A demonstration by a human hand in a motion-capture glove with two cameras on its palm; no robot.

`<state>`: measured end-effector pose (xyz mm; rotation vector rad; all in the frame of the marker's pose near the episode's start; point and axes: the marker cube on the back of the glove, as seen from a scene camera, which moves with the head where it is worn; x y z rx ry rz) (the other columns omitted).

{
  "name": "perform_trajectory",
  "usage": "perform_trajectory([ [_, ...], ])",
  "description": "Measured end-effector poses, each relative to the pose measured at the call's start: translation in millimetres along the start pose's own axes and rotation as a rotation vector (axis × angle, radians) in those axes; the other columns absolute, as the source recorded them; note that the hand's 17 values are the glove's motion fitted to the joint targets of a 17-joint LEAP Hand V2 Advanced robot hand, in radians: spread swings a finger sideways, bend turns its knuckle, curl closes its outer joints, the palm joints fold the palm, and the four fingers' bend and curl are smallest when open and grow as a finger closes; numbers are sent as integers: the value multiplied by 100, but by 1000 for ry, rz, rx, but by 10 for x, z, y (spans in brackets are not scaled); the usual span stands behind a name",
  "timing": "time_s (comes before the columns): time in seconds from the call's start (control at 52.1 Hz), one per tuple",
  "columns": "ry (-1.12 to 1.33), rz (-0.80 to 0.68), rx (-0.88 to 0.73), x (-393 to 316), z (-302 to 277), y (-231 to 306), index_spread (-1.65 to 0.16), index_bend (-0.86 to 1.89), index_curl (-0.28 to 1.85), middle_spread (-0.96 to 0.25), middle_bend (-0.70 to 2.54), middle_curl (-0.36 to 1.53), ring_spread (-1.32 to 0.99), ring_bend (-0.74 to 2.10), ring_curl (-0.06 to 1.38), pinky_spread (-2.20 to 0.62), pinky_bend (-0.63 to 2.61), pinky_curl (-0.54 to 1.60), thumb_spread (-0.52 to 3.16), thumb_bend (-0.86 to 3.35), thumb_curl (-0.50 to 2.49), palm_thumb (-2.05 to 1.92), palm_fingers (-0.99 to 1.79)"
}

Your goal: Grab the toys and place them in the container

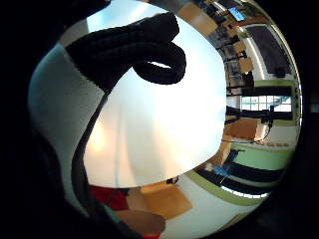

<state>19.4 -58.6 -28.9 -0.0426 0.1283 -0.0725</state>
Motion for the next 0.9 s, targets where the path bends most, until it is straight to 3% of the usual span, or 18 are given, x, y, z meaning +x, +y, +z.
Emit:
perform_trajectory([
  [0.364,-95,-9,20,195,153,288,-38,20,47,-9,18,36,-5,31,28,10,93,30,103,-8,18,-11,1],
  [0.556,-207,74,72,148,141,291,-38,20,46,-8,18,35,-5,30,29,11,91,30,103,-8,18,-11,1],
  [0.901,-216,76,82,97,-1,304,-39,27,47,-9,18,34,-6,29,29,11,81,28,105,-7,18,-10,6],
])
